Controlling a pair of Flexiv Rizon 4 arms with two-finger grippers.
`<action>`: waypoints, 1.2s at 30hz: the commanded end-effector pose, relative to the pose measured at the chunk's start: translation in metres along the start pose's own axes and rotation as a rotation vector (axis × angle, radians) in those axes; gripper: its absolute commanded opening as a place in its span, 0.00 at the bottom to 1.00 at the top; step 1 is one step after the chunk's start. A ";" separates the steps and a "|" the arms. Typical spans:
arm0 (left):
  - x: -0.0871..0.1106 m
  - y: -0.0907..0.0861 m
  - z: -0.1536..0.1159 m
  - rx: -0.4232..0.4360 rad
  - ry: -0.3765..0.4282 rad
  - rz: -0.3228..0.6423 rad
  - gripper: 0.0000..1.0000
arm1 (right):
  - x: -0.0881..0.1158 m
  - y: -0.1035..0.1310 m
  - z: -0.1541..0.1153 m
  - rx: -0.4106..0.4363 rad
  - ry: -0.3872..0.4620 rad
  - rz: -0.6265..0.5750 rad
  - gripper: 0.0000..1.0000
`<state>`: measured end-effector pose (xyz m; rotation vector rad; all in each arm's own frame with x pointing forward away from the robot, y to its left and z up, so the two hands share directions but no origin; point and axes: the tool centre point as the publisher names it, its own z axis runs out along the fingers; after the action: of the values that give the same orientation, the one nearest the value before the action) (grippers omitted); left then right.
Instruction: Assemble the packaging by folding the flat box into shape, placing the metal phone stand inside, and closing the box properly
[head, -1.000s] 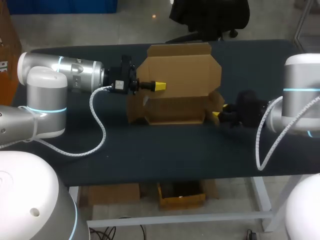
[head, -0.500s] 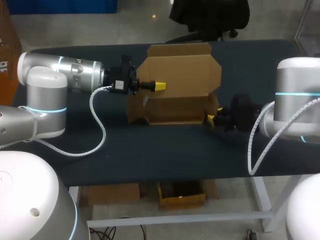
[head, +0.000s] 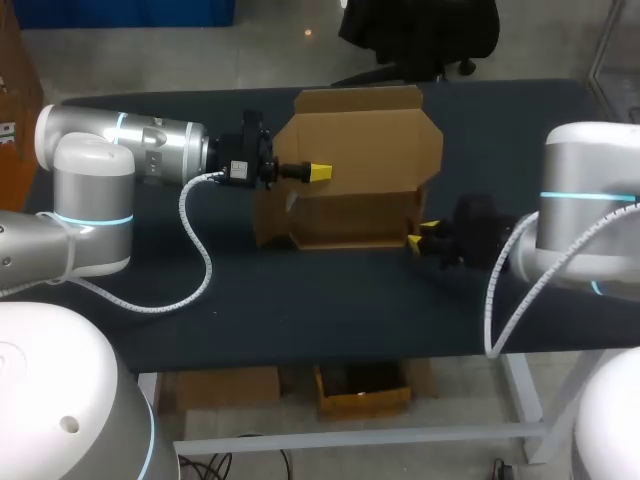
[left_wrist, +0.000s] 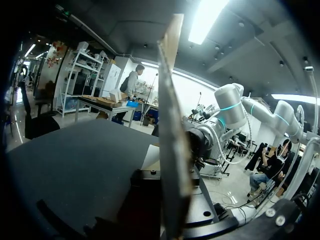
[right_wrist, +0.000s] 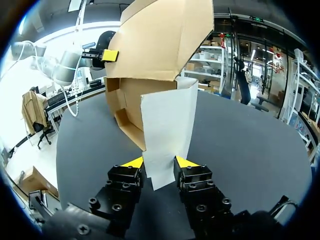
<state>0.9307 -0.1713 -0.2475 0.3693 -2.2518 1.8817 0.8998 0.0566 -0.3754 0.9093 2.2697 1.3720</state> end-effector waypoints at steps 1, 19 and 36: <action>-0.002 0.004 0.002 0.002 0.001 0.001 0.00 | 0.006 0.002 0.009 0.001 -0.013 -0.002 0.33; -0.002 0.004 0.002 0.002 0.001 0.001 0.00 | 0.024 -0.007 0.007 0.013 -0.041 0.033 0.36; -0.002 0.004 0.002 0.002 0.001 0.001 0.00 | 0.037 -0.031 -0.035 0.023 -0.084 0.064 0.35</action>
<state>0.9306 -0.1714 -0.2476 0.3691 -2.2518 1.8816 0.8515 0.0538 -0.3859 1.0485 2.2521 1.2816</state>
